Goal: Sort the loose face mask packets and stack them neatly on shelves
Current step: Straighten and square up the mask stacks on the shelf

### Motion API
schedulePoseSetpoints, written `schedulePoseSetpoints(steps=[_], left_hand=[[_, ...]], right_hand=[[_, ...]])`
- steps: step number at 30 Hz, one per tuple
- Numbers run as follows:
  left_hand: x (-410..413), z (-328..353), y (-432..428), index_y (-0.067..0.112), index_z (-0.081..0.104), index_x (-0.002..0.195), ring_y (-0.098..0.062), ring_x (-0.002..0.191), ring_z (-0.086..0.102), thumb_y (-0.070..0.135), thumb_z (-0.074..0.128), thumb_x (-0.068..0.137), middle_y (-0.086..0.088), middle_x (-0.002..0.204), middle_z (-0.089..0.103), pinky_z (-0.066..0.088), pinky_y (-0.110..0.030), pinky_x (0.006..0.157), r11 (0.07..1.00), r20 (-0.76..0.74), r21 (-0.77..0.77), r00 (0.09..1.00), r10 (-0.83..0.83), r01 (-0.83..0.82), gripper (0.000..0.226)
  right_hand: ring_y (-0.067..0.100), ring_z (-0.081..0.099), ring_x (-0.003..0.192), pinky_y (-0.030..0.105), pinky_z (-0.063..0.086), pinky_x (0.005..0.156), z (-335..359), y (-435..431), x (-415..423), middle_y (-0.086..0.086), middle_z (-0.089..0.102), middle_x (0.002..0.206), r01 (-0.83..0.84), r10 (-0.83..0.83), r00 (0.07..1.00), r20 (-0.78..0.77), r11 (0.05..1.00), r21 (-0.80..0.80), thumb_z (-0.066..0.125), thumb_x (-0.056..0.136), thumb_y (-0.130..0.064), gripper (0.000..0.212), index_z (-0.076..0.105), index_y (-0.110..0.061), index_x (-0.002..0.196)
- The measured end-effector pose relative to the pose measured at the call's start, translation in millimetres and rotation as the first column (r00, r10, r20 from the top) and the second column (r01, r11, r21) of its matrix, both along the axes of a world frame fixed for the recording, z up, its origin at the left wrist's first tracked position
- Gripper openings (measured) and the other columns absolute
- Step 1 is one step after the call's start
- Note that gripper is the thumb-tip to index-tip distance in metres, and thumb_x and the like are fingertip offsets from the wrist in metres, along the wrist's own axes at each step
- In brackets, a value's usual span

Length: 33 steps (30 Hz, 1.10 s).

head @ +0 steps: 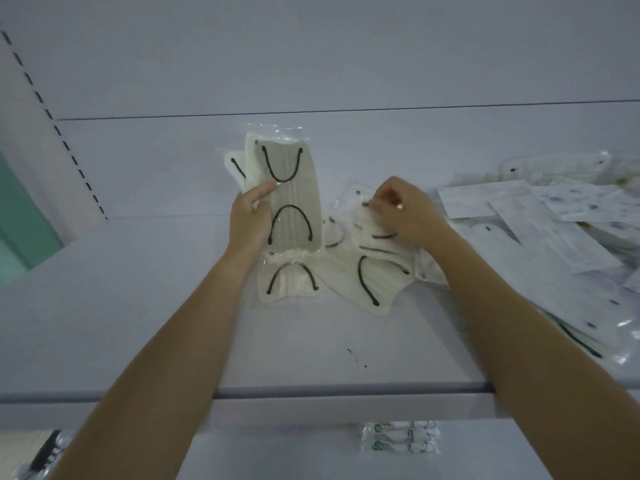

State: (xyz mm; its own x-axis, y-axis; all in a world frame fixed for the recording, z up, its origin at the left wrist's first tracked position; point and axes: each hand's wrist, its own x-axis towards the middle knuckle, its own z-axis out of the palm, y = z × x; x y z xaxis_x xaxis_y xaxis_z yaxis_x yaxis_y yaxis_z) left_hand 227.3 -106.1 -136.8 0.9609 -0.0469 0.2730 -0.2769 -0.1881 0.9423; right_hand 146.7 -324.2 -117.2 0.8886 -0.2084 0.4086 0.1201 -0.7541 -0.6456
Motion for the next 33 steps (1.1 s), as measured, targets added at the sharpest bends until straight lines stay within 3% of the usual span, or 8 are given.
schedulePoseSetpoints(steps=[5, 9, 12, 18, 21, 25, 30, 33], left_hand=[[-9.2, 5.5, -4.8, 0.025, 0.060, 0.125, -0.009, 0.128, 0.043, 0.017, 0.049, 0.094, 0.002, 0.136, 0.049, 0.029, -0.033, 0.114, 0.996, 0.098, -0.001, 0.991, -0.086, 0.087, 0.034], [-28.1, 9.5, -19.1, 0.034, 0.052, 0.127, 0.009, 0.133, 0.021, 0.050, 0.052, 0.088, 0.003, 0.142, 0.045, 0.006, 0.009, 0.093, 0.912, 0.225, 0.299, 0.908, -0.353, 0.281, 0.042], [-39.7, 6.1, -29.3, 0.038, 0.042, 0.133, 0.030, 0.121, 0.001, 0.060, 0.064, 0.075, 0.001, 0.151, 0.031, 0.003, 0.001, 0.095, 0.869, 0.216, 0.353, 0.874, -0.436, 0.346, 0.066], [-28.3, 6.3, -29.2, -0.006, 0.048, 0.125, -0.031, 0.128, 0.039, 0.021, 0.061, 0.091, -0.018, 0.128, 0.045, 0.032, -0.024, 0.100, 0.944, 0.216, 0.292, 0.951, -0.223, 0.155, 0.045], [-13.7, 6.0, -14.6, 0.000, 0.038, 0.138, -0.022, 0.135, 0.033, 0.010, 0.058, 0.091, -0.012, 0.144, 0.038, 0.025, -0.017, 0.103, 0.980, 0.230, 0.196, 0.971, -0.067, 0.022, 0.052], [-5.5, 2.5, -2.6, 0.019, 0.005, 0.152, 0.013, 0.131, 0.009, 0.000, 0.054, 0.087, 0.010, 0.157, 0.008, 0.011, 0.001, 0.102, 0.991, 0.311, 0.110, 0.945, -0.101, 0.069, 0.083], [-1.6, -4.5, -4.4, 0.022, 0.043, 0.139, -0.010, 0.135, 0.031, 0.006, 0.051, 0.092, 0.007, 0.136, 0.039, 0.021, -0.020, 0.112, 0.991, 0.257, 0.135, 0.965, -0.046, 0.011, 0.050], [-4.0, -4.1, -3.3, 0.020, 0.049, 0.134, 0.001, 0.118, 0.037, 0.010, 0.052, 0.093, 0.005, 0.126, 0.040, 0.025, -0.007, 0.099, 0.993, 0.252, 0.111, 0.968, 0.020, -0.049, 0.043]], right_hand=[[-0.009, 0.047, 0.061, 0.005, 0.038, 0.058, 11.3, 1.7, 1.4, -0.015, 0.047, 0.075, 0.084, -0.278, 0.872, 0.402, 0.896, 0.436, 0.052, 0.094, -0.028, 0.013, 0.044, -0.020, 0.088], [0.003, 0.043, 0.060, 0.009, 0.038, 0.055, 8.9, 7.0, 9.4, -0.009, 0.044, 0.070, 0.111, -0.370, 0.877, 0.306, 0.777, 0.620, 0.050, 0.095, -0.031, 0.021, 0.041, -0.020, 0.079], [0.004, 0.040, 0.057, 0.009, 0.037, 0.052, 5.5, 20.7, 16.2, -0.008, 0.041, 0.067, 0.129, -0.375, 0.893, 0.250, 0.745, 0.654, 0.050, 0.095, -0.032, 0.029, 0.037, -0.022, 0.071], [0.011, 0.053, 0.074, 0.018, 0.044, 0.067, 4.3, 28.4, 21.2, -0.005, 0.049, 0.075, 0.061, -0.185, 0.963, 0.195, 0.857, 0.511, 0.050, 0.095, -0.033, 0.022, 0.043, -0.021, 0.077], [0.014, 0.053, 0.096, 0.026, 0.039, 0.082, 4.9, 5.2, 11.5, -0.004, 0.054, 0.099, 0.006, 0.014, 0.978, -0.208, 0.996, 0.092, 0.060, 0.088, -0.023, 0.029, 0.052, -0.017, 0.115], [0.013, 0.051, 0.107, 0.027, 0.042, 0.094, 1.6, 0.8, -0.8, -0.011, 0.048, 0.110, -0.180, -0.023, 0.779, -0.627, 0.949, -0.258, 0.072, 0.077, -0.030, 0.057, 0.051, -0.024, 0.130], [0.010, 0.050, 0.076, 0.019, 0.035, 0.063, -1.8, 3.7, -1.8, -0.012, 0.051, 0.076, -0.124, 0.017, 0.884, -0.468, 0.972, -0.198, 0.072, 0.078, -0.020, 0.017, 0.064, -0.023, 0.094], [0.009, 0.048, 0.070, 0.018, 0.034, 0.060, 2.7, 6.4, -1.1, -0.008, 0.051, 0.073, -0.009, 0.004, 0.995, -0.099, 0.999, -0.043, 0.066, 0.085, -0.020, 0.006, 0.061, -0.018, 0.088]])
